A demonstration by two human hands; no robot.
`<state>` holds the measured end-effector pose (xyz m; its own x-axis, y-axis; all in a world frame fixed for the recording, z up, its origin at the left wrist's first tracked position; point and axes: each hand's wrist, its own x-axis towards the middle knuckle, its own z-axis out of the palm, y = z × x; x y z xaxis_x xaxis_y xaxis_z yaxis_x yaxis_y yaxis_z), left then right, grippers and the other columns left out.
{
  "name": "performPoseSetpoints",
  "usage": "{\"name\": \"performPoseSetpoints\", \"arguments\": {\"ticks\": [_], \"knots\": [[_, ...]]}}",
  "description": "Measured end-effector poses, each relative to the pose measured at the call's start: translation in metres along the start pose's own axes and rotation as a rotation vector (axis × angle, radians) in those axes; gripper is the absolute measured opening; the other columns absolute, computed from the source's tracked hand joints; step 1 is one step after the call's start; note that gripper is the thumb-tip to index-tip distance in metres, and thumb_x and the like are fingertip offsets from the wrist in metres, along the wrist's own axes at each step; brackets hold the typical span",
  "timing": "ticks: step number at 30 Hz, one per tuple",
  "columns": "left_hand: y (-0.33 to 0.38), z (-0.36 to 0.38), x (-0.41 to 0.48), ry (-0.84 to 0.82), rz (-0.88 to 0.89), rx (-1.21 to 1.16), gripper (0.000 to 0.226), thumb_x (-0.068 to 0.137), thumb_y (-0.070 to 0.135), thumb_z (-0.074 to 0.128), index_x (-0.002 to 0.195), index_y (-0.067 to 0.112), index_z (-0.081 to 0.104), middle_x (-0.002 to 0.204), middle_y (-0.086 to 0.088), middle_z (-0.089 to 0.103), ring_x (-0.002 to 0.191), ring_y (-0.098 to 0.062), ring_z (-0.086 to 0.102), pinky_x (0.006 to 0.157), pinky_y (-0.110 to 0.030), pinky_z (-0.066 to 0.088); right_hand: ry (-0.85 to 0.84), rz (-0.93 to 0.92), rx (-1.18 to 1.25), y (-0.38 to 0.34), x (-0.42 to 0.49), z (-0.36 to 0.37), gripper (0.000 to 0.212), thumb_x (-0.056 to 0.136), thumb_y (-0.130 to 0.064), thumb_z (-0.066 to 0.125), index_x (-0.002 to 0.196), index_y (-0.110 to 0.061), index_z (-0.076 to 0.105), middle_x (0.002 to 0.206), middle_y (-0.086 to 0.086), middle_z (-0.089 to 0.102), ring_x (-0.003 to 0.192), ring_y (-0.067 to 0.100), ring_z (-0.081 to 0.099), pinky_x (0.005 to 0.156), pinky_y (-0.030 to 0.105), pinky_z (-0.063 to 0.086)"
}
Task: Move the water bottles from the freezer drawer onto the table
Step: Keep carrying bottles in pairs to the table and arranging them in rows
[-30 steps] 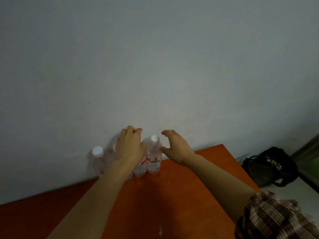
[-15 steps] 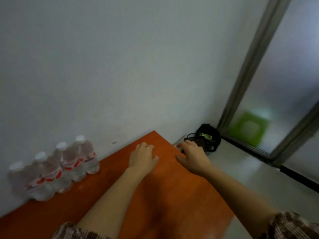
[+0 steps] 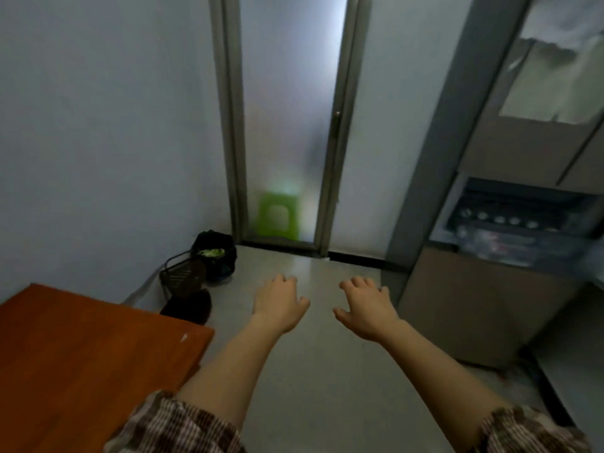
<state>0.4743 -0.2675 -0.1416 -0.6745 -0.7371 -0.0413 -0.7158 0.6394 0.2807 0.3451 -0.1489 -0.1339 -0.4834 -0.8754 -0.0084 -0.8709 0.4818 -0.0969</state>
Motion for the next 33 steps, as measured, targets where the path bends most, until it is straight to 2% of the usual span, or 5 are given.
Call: {"name": "performPoseSetpoints", "arguments": {"ticks": [6,12,19,24,33], "knots": [[0.174,0.032,0.038,-0.017,0.237,0.005,0.055,0.091,0.043,0.048,0.137,0.012,0.044,0.137,-0.012,0.044,0.128,-0.030,0.040,0.101,-0.044,0.040,0.016,0.243,-0.026,0.156,-0.035,-0.030,0.051,0.090,-0.043,0.050,0.131,-0.015,0.038,0.134,0.010,0.042,0.126,0.031,0.036,0.102,0.052,0.032],[0.308,0.068,0.102,0.004,0.384,-0.026,0.051,0.091,0.040,0.048,0.135,0.014,0.044,0.133,-0.009,0.045,0.124,-0.030,0.041,0.095,-0.043,0.042,0.080,0.371,-0.026,0.296,-0.022,-0.044,0.053,0.089,-0.043,0.051,0.133,-0.016,0.038,0.134,0.009,0.042,0.125,0.030,0.037,0.100,0.050,0.034],[0.422,0.103,0.208,0.024,0.422,-0.064,0.051,0.091,0.040,0.046,0.137,0.017,0.044,0.134,-0.008,0.047,0.124,-0.028,0.043,0.096,-0.041,0.044,0.109,0.472,0.030,0.442,0.034,-0.056,0.055,0.090,-0.043,0.051,0.137,-0.017,0.036,0.139,0.006,0.040,0.131,0.026,0.035,0.106,0.052,0.030],[0.506,0.122,0.281,0.066,0.447,-0.068,0.050,0.092,0.040,0.046,0.136,0.016,0.045,0.138,-0.008,0.047,0.129,-0.027,0.040,0.098,-0.040,0.042,0.145,0.497,0.031,0.552,0.074,-0.068,0.047,0.092,-0.043,0.048,0.132,-0.019,0.041,0.134,0.005,0.045,0.127,0.025,0.039,0.103,0.048,0.032],[0.624,0.193,0.406,0.064,0.357,-0.055,0.052,0.094,0.040,0.047,0.138,0.014,0.046,0.142,-0.006,0.048,0.140,-0.026,0.026,0.110,-0.041,0.032,0.054,0.425,0.106,0.748,0.169,-0.063,0.049,0.095,-0.042,0.043,0.137,-0.017,0.038,0.139,0.007,0.043,0.130,0.027,0.035,0.103,0.048,0.029]]}}
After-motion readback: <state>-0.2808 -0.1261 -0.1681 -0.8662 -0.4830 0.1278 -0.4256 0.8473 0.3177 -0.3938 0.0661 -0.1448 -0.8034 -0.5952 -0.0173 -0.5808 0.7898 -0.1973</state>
